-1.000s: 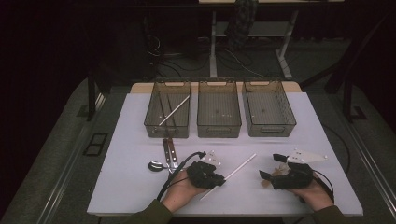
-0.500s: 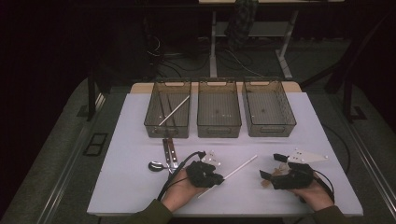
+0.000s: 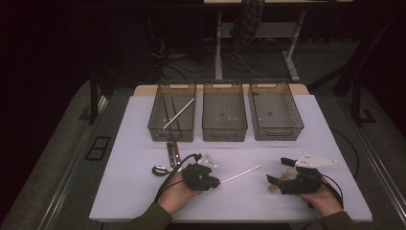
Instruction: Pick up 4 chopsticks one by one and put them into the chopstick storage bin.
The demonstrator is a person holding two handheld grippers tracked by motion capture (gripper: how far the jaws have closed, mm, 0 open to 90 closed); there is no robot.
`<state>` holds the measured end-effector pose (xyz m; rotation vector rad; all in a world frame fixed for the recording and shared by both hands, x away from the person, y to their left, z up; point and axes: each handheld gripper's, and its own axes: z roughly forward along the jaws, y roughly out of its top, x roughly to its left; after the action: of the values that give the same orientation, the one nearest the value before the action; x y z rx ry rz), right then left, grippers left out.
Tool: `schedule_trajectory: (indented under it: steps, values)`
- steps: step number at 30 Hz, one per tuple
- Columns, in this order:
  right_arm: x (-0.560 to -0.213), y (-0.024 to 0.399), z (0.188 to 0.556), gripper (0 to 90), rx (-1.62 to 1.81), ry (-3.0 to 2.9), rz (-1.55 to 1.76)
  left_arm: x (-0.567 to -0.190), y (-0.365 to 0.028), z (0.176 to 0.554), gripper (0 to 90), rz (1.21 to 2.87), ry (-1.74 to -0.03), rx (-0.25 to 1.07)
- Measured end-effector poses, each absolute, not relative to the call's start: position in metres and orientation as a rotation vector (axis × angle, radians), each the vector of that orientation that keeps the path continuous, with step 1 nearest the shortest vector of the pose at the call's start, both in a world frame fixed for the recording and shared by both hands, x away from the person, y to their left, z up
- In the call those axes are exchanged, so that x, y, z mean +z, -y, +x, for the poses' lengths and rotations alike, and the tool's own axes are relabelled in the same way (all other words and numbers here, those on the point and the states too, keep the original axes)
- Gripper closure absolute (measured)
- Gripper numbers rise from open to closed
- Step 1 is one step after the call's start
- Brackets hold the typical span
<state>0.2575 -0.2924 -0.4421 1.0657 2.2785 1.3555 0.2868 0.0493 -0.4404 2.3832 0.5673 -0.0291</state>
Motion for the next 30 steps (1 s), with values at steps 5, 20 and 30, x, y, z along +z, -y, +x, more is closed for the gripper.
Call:
schedule_trajectory:
  steps: [5,20,30]
  values:
    - [-0.442,0.292,0.257,11.7,1.356,-2.278,1.067,-0.438,-0.047,0.29,74.8,2.348,-0.567,-0.011]
    - [-0.442,0.291,0.257,11.7,1.357,-2.278,1.067,-0.446,-0.009,0.303,77.5,2.319,-0.575,-0.028]
    - [-0.443,0.29,0.258,11.7,1.35,-2.285,1.063,-0.448,-0.009,0.301,83.6,2.297,-0.599,-0.008]
